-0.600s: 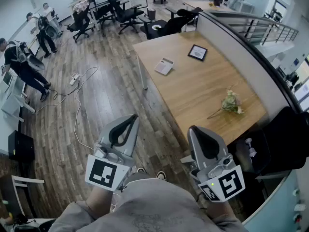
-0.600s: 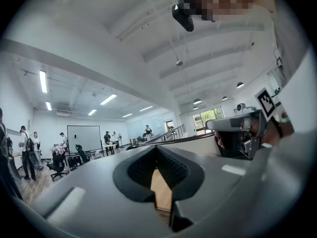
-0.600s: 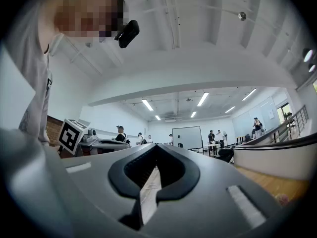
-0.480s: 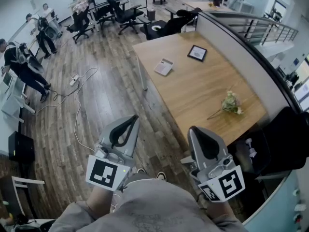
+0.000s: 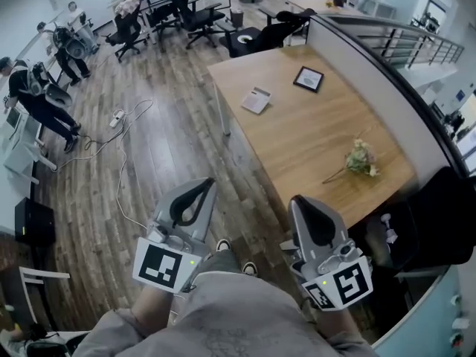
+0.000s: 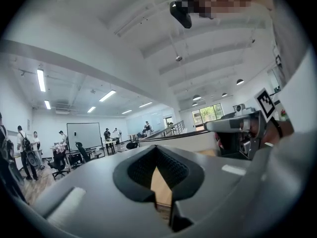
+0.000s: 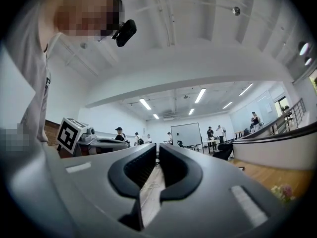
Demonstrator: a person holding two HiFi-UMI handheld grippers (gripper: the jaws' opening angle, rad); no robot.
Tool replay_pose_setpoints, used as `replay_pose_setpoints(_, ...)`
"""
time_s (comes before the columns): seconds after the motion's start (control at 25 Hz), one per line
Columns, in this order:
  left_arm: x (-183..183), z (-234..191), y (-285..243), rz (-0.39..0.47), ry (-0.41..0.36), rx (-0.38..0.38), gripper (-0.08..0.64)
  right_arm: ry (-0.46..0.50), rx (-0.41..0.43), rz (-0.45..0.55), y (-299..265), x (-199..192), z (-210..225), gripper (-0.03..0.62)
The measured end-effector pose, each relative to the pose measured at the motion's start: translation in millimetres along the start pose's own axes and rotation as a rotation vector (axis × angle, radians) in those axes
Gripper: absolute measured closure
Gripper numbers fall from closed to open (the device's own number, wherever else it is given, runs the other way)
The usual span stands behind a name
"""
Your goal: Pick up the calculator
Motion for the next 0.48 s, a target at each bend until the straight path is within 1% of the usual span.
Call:
replay_pose_setpoints(0.04, -1.8, -3.4, 0.7, -0.002, 0.005, 0.007, 0.558, -0.002, -0.012, 0.013, -2.2, -1.2, 0.0, 0.561)
replay_pose_setpoints(0.08, -3.4, -6.9, 1.0, -0.003, 0.008, 0.014, 0.558, -0.006, -0.020, 0.025, -4.5, -2.1, 0.6, 0.528)
replay_pose_setpoints(0.12, -4.7, -10.3, 0.6, -0.003, 0.010, 0.020, 0.558, -0.010, -0.024, 0.034, -7.2, -2.7, 1.7, 0.456)
replay_pose_setpoints(0.16, -5.6, -13.6, -0.1, -0.002, 0.010, 0.024, 0.558, -0.011, -0.027, 0.038, -10.2, -3.1, 3.2, 0.406)
replay_pose_setpoints(0.2, -6.2, -16.5, -1.3, -0.001, 0.007, 0.026, 0.558, -0.009, -0.030, 0.038, -13.4, -3.4, 4.7, 0.389)
replay_pose_setpoints(0.32, -6.6, -24.6, -6.3, 0.000, -0.002, 0.022, 0.558, 0.002, -0.029, 0.020, -24.8, -4.8, 8.3, 0.380)
replay_pose_setpoints(0.48, -6.2, -38.8, -18.7, -0.009, 0.010, 0.018, 0.558, -0.003, -0.021, -0.003, -45.4, -7.9, 13.4, 0.380)
Point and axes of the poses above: the fingertips, and each gripper's own axes: y backward along the fingers, z to its right, x out of its top, the point moved 8 cm from there along y, backward along the fingers, and after that the axes turned 5 degrees about z, right-handed, at the moved point
